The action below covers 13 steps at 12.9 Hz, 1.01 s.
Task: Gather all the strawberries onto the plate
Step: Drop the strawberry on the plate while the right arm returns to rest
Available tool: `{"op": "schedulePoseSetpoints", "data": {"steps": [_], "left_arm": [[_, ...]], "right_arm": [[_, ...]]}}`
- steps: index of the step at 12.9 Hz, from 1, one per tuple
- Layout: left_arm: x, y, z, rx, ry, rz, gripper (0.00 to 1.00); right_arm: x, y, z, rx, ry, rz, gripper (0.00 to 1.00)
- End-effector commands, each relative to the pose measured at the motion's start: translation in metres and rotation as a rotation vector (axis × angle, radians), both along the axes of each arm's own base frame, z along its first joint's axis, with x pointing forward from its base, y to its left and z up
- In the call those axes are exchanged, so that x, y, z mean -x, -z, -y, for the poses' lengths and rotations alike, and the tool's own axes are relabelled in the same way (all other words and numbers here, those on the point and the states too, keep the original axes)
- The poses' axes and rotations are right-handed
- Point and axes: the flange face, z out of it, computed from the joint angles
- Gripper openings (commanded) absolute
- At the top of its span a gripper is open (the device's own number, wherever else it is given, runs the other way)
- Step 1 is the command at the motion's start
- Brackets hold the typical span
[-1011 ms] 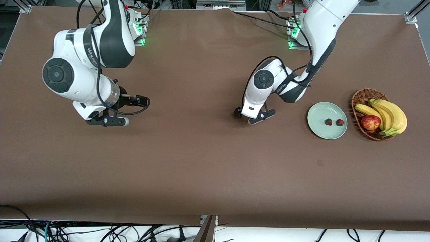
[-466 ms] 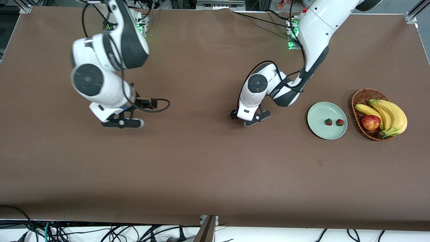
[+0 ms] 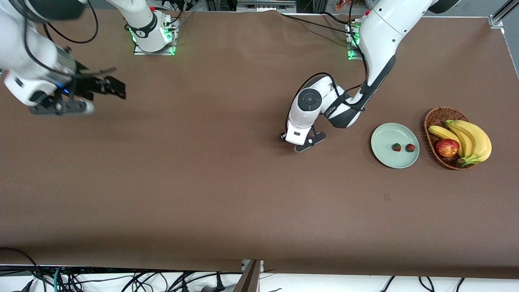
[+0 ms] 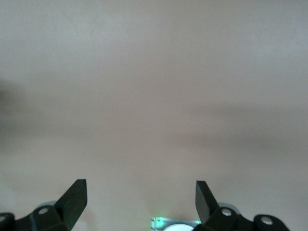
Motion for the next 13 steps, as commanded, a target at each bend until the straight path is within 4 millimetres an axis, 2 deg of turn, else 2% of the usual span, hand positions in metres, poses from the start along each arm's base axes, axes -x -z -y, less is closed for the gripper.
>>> {"op": "schedulePoseSetpoints", "data": {"steps": [1,2,4,6,8,11,13], "left_arm": [[0.001,-0.004,0.010,-0.010,-0.004,0.016,0.20],[-0.005,-0.011,0.008,-0.011,-0.002,0.027,0.19],[-0.028,-0.037,-0.004,-0.058,0.035,-0.003,0.18],[-0.048,-0.074,-0.031,-0.007,0.072,-0.029,0.16],[-0.065,-0.099,-0.081,0.003,0.140,-0.088,0.16],[-0.081,-0.127,-0.176,0.040,0.267,-0.153,0.16],[-0.077,-0.123,-0.240,0.048,0.359,-0.166,0.16]], "right_arm": [[0.023,-0.012,0.025,0.028,-0.042,0.001,0.99],[0.023,-0.013,0.029,0.060,-0.051,0.006,0.99],[0.022,-0.018,0.032,0.066,-0.054,0.015,0.99],[0.017,-0.023,0.031,0.066,-0.037,0.035,1.00],[0.013,-0.026,0.031,0.066,-0.034,0.044,1.00],[0.008,-0.042,0.034,0.056,-0.039,0.074,0.99],[0.001,-0.037,0.033,0.065,-0.045,0.068,1.00]]}}
